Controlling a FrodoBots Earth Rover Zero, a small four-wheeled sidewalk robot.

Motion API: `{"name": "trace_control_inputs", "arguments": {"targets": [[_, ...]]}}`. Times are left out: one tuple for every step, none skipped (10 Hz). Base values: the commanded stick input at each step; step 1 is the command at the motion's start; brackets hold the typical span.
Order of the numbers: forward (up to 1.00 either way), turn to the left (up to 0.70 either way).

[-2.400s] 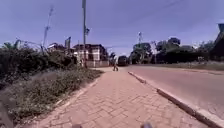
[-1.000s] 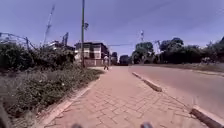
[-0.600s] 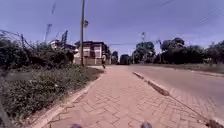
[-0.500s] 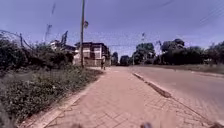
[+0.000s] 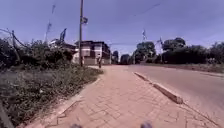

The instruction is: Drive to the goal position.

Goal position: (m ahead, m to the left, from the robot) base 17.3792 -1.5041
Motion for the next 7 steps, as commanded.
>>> {"name": "trace_control_inputs", "arguments": {"targets": [[0.85, 0.0], [0.85, 0.0], [0.85, 0.0], [0.85, 0.0], [0.85, 0.0], [0.85, 0.0], [0.85, 0.0]]}}
